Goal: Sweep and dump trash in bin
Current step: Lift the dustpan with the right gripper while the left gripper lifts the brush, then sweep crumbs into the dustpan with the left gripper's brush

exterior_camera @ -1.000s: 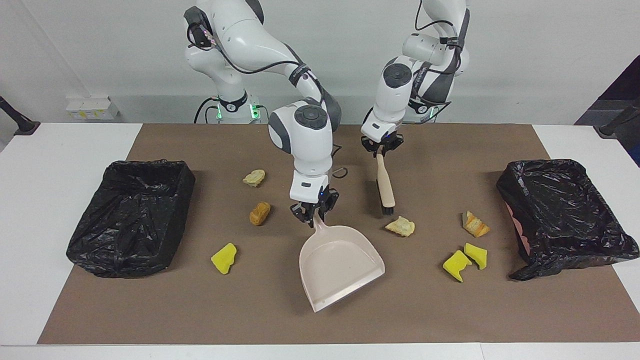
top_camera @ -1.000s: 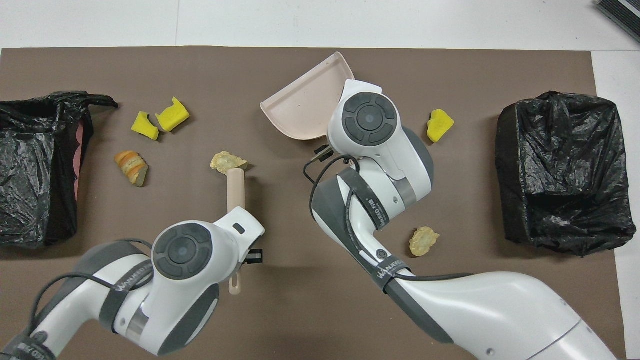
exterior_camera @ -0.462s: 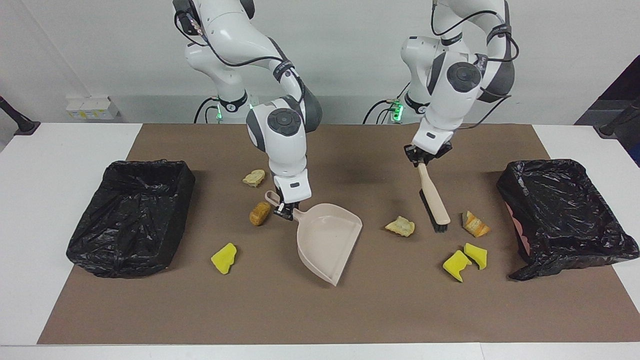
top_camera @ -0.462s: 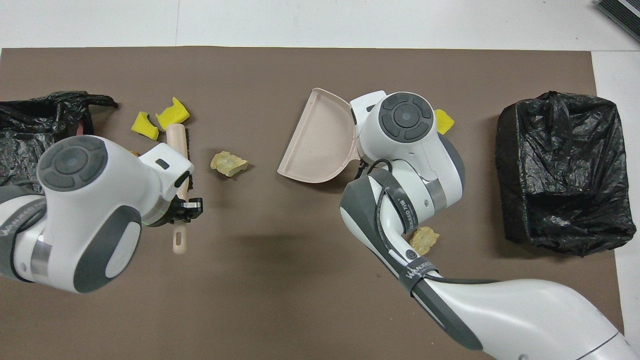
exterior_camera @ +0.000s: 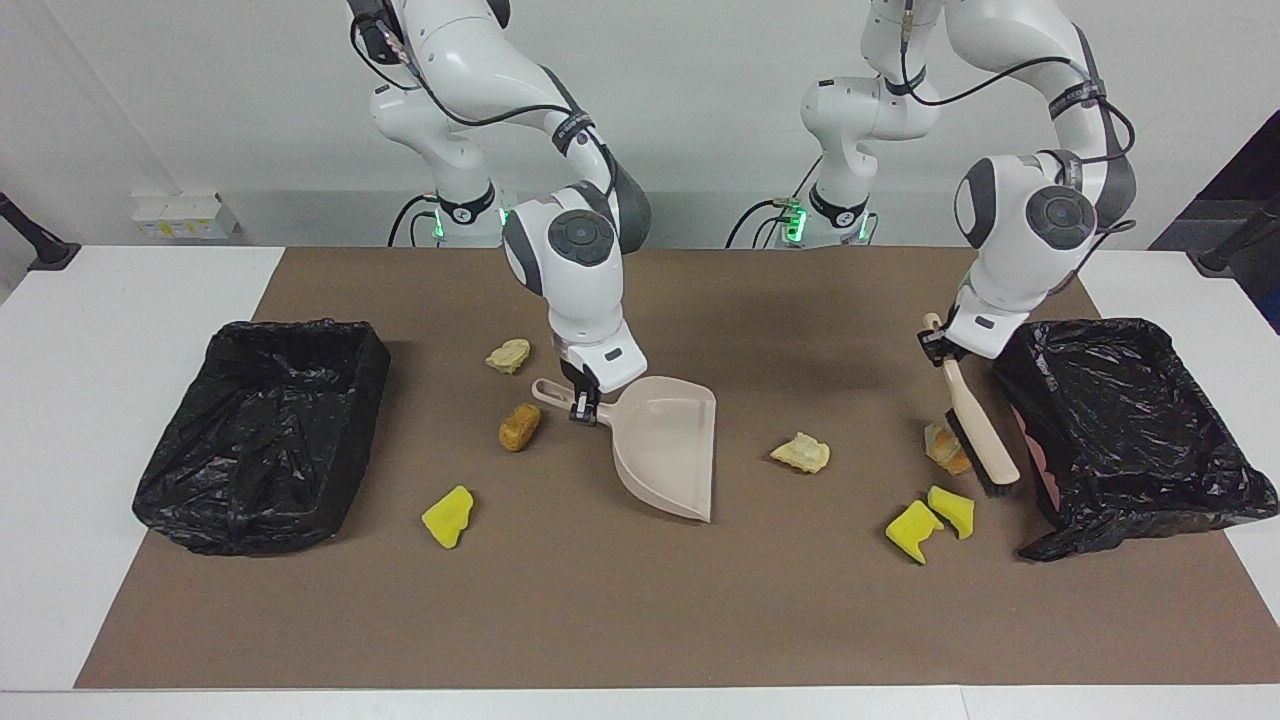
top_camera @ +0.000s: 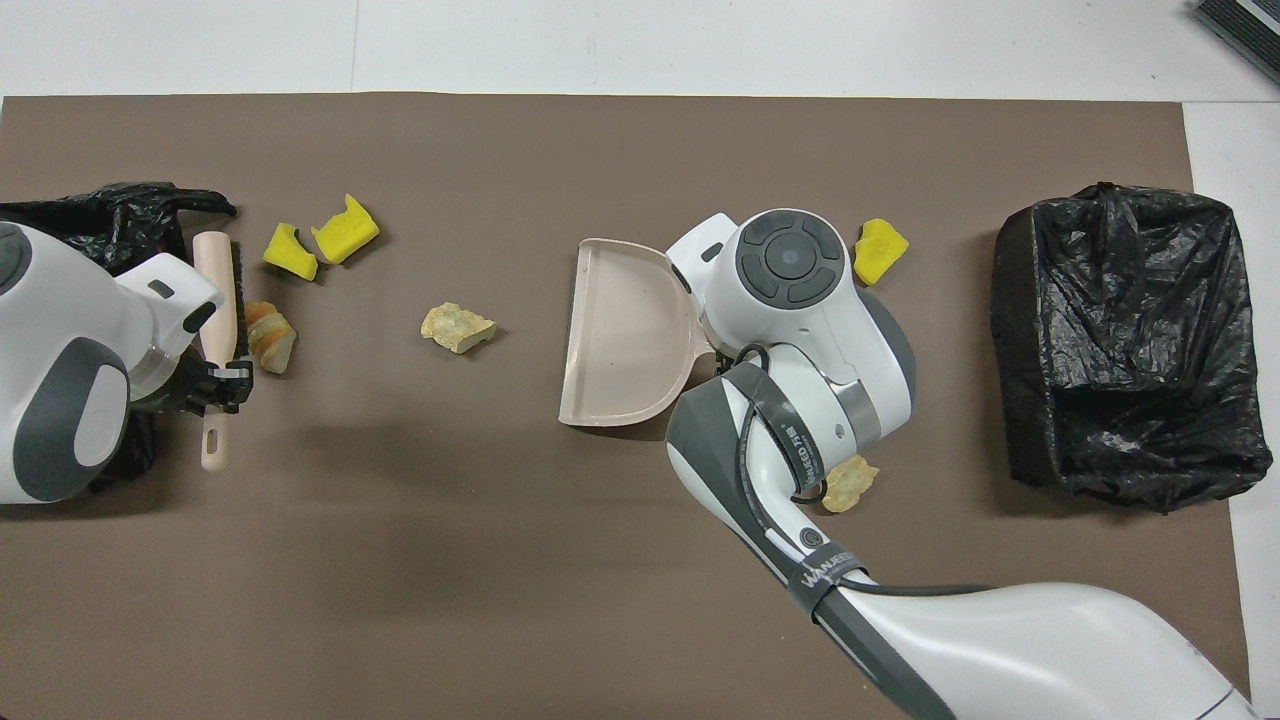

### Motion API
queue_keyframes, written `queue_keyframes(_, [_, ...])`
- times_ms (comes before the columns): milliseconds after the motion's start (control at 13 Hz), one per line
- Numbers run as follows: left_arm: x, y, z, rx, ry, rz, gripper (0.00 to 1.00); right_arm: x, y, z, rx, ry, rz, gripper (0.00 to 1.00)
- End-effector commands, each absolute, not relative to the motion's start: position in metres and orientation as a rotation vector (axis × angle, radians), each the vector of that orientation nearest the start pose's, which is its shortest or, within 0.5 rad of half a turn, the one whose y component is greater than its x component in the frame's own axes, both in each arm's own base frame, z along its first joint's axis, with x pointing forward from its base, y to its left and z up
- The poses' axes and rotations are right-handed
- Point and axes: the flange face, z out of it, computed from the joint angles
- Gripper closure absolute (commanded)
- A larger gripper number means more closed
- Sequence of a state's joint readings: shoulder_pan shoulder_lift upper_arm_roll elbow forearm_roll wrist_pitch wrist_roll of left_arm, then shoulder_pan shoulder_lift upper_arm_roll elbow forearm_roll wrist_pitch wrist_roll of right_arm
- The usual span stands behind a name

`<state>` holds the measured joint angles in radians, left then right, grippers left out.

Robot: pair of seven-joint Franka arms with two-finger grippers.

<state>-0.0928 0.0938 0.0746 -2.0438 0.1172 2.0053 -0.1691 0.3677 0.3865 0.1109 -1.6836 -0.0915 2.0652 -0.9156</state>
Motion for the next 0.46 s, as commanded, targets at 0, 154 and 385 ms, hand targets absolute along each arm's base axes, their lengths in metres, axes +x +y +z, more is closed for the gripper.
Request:
queue_keyframes(0, [0.567,-0.009,0.365,-3.004,-0.044,0.167,1.0,0.576,0.297,0.383,-2.335,-2.119,0.047,1.0])
queue_keyframes(154, [0.573,-0.016,0.356,-3.045,0.142,0.178,1.0,0.572,0.298,0.383,-2.328,-2.109,0.082,1.0])
queue_keyframes(385, [0.566,-0.056,0.353,-3.135,0.347,0.21,1.0,0.57,0.304,0.378,-2.326,-2.112,0.08,1.0])
